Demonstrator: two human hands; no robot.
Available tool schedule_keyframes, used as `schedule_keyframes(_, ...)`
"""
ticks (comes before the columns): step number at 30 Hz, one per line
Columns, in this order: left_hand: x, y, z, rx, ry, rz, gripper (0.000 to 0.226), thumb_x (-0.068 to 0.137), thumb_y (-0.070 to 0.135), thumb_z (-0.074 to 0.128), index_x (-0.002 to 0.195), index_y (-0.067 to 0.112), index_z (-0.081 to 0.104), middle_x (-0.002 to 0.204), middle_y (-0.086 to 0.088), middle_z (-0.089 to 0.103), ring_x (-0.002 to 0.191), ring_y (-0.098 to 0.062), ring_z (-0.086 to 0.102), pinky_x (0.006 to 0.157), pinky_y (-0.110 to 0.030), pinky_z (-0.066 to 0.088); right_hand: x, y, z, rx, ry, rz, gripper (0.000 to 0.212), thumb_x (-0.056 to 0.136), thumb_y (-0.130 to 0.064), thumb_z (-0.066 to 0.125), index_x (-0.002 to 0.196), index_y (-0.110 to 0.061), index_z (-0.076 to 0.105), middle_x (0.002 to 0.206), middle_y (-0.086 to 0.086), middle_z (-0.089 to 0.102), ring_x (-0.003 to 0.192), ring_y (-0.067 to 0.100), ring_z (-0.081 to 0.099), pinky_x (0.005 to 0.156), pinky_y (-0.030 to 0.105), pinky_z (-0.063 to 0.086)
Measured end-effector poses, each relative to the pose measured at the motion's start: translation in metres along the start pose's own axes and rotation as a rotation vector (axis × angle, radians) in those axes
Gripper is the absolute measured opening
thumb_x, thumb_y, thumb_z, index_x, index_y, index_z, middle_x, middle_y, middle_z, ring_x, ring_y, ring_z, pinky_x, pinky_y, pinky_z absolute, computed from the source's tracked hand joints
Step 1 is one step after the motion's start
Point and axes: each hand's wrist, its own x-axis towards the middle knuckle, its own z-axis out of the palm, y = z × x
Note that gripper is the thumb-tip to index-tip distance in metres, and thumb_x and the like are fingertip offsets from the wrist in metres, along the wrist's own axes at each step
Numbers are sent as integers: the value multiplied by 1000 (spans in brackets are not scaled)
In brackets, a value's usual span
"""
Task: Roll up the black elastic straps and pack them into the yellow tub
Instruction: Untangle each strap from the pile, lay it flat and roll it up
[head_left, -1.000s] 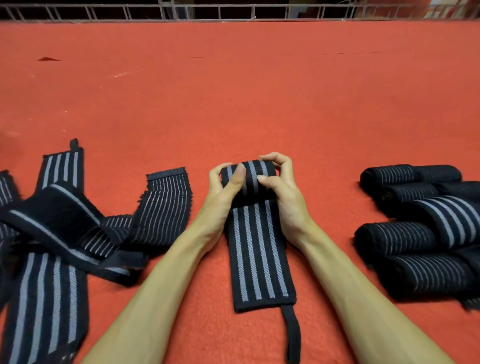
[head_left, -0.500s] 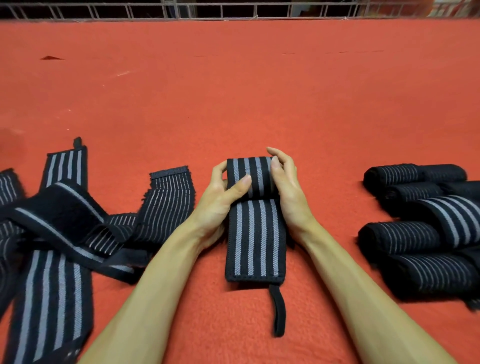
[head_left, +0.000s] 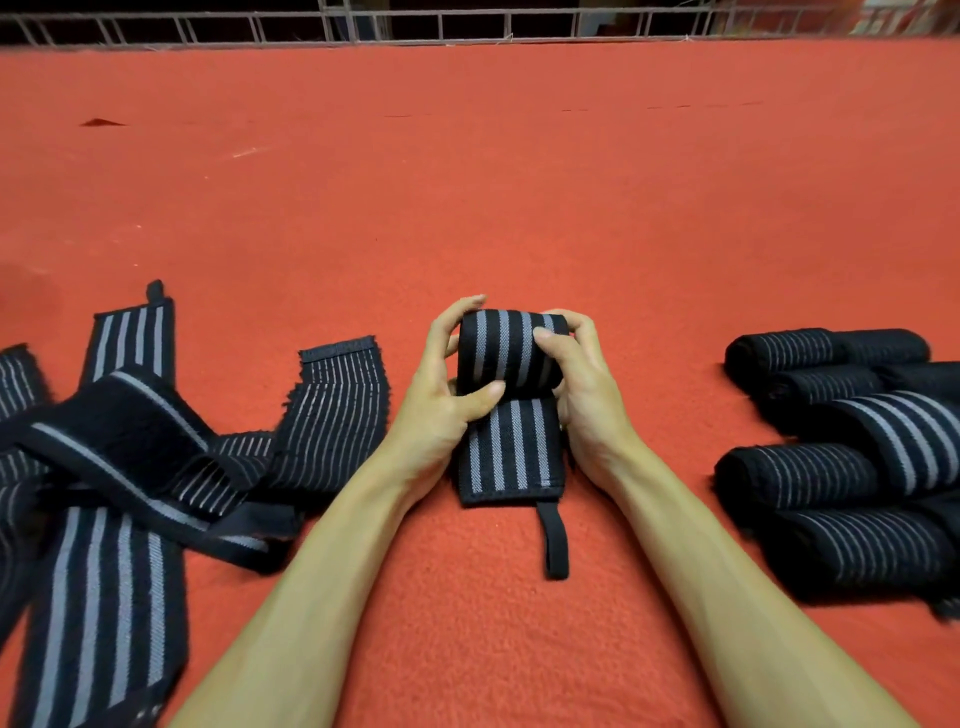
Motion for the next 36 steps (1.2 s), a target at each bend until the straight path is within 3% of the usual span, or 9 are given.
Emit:
schedule_keyframes(5,0,-2,7,-133,64,-199,76,83,39,70,144,28,26,122,4,61,106,-4,65,88,-23,52,-4,-3,4,-20,-58,8,38,63,-38,54,100,-43,54,127,22,50,101,28,57,92,50,48)
schedule_keyframes(10,4,-2,7,-171,116,-277,80,84,66,56,138,10,39,132,-15,57,120,-22,59,100,-43,49,-8,-3,4,-14,-116,-25,36,62,-21,51,87,-47,55,124,7,40,103,19,45,89,41,41)
schedule_keyframes(14,3,-3,5,-149,76,-329,55,94,46,55,134,9,49,124,-18,64,108,-26,66,79,-37,57,-6,-2,1,18,-139,-43,25,64,-31,57,87,-42,56,123,5,38,110,26,45,95,46,43)
schedule_keyframes(16,3,-1,6,-149,94,-319,42,98,34,51,129,7,55,119,-18,67,105,-29,66,81,-37,56,-5,-1,2,-11,-108,-58,17,75,-44,59,91,-41,56,125,6,40,114,25,48,101,45,44)
schedule_keyframes(20,7,-5,3,-122,163,-267,50,87,27,62,130,5,50,119,-18,65,105,-28,66,82,-36,56,0,8,6,-105,-53,-12,43,77,-59,59,118,-49,50,131,6,48,122,22,54,103,44,46)
schedule_keyframes(22,8,-8,2,-111,168,-260,58,86,23,65,137,9,39,120,-15,64,104,-23,67,81,-34,56,3,13,-1,-15,-78,58,63,75,-50,66,133,-31,47,132,12,55,121,27,57,103,49,46)
schedule_keyframes(25,8,-13,2,-106,140,-215,55,91,8,61,139,18,35,111,-5,66,99,-18,68,84,-35,55,4,14,-10,147,-86,92,60,79,-25,70,134,-12,50,126,20,60,115,34,61,100,50,49)
schedule_keyframes(31,-2,-1,5,-17,190,-128,55,80,16,76,130,29,56,115,-8,69,109,-28,66,96,-51,51,-2,4,-7,125,22,93,55,71,-15,76,123,-18,60,115,8,64,121,37,55,101,52,47)
schedule_keyframes(36,-13,23,15,244,175,-230,47,78,35,79,121,41,61,97,-4,75,91,-21,72,84,-45,58,-8,-33,-24,-102,-20,139,48,82,4,69,123,-17,59,116,13,65,108,22,63,82,30,55)
